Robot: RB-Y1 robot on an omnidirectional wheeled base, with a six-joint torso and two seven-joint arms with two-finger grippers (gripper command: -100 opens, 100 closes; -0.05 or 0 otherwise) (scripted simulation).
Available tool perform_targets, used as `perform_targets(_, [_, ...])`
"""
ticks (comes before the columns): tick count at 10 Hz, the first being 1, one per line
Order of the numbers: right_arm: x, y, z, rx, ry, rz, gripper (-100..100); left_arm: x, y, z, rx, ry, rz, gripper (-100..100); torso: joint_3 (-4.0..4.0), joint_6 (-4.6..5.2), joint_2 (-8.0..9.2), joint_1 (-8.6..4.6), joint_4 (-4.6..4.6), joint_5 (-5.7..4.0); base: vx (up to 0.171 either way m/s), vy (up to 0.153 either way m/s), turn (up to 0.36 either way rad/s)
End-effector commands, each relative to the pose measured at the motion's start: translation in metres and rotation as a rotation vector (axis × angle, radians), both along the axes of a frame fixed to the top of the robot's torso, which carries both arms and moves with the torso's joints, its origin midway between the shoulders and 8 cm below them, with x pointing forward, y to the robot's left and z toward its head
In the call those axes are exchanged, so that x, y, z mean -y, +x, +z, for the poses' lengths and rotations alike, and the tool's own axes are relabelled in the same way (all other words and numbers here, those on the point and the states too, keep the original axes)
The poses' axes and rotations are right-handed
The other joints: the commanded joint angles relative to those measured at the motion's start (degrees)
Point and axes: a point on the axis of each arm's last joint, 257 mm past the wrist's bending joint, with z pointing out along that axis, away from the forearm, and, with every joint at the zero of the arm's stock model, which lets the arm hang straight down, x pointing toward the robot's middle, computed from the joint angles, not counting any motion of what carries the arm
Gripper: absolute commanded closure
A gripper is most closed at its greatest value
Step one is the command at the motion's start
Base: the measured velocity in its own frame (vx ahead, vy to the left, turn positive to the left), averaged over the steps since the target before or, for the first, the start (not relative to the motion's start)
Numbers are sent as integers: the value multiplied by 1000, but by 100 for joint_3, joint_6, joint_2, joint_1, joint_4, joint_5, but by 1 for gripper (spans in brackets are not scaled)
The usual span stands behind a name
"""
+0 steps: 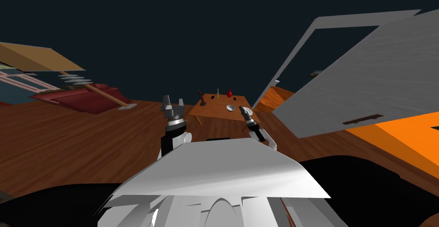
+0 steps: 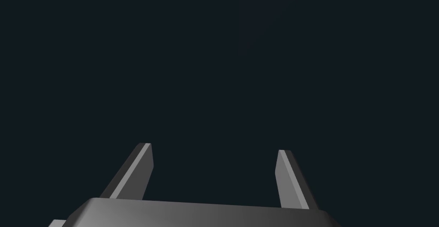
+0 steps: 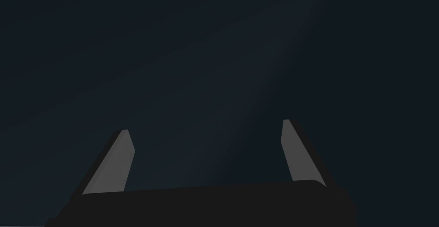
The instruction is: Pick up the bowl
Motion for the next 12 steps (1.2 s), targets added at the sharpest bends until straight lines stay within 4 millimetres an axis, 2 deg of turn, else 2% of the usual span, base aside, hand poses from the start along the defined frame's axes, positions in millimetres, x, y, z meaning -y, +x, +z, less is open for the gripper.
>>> perform_targets(1, [3,2,-16,-25,-42,-4,-100,0,0,0,0,0,0,0,0,0,0,0,0,0,-39,60,87])
perform_targets(6, [11,7,-77,-100,-282,22,-100,0,0,0,0,0,0,0,-6,3,-11,-9,-2,-1,-21,72,145])
perform_targets(7, [18,6,-90,-129,-284,12,-100,0,0,0,0,0,0,0,-8,0,-14,-7,-3,-1,0,53,99])
perform_targets(10, [25,4,-125,-169,-440,44,-100,0,0,0,0,0,0,0,-11,4,-19,-10,-4,-1,14,68,176])
perform_targets(11, [33,2,-139,-200,-442,33,-100,0,0,0,0,0,0,0,-14,-1,-25,-6,-5,-1,22,57,98])
perform_targets(12, [35,1,-142,-209,-443,30,-100,0,0,0,0,0,0,0,-13,5,-23,-11,-5,-1,4,20,-18])
